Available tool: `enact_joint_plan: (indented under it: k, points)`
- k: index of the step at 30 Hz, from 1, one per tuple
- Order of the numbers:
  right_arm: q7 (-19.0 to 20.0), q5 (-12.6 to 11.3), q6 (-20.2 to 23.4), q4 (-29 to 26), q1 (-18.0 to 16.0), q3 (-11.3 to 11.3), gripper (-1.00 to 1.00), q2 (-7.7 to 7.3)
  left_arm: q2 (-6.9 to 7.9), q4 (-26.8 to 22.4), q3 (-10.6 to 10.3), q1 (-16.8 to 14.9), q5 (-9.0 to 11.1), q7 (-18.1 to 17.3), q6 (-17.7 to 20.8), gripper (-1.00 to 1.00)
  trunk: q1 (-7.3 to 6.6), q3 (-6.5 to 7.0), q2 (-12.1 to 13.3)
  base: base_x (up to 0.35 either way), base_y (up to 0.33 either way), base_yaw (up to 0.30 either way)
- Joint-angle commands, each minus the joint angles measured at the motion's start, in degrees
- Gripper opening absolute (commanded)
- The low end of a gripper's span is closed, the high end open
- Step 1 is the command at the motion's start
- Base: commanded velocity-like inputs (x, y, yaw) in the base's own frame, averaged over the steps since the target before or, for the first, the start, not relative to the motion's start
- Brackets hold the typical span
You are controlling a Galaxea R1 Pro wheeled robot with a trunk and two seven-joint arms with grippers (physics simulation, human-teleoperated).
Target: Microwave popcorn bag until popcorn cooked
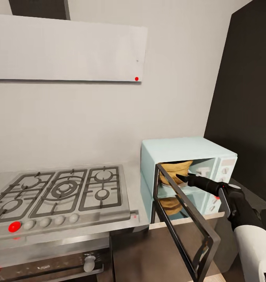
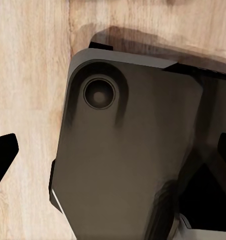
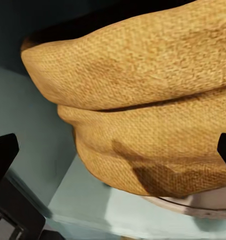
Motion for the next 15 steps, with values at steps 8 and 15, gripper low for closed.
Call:
enact_joint_plan:
  k: [8,15]
  points:
    - [0.51,4.04,0.23,0.26,-0.05,-0.12,1.0,0.61,-0.02,0.02,0.14,-0.02,0.29,-0.01,-0.15,1.0,0.0,-0.07,-0.04,0.0,0.0,0.0]
    - [0.6,5.72,0.06,0.27,-0.05,-0.01,1.0,2.67,-0.02,0.02,0.14,-0.02,0.29,-0.01,-0.15,1.0,0.0,-0.07,-0.04,0.0,0.0,0.0]
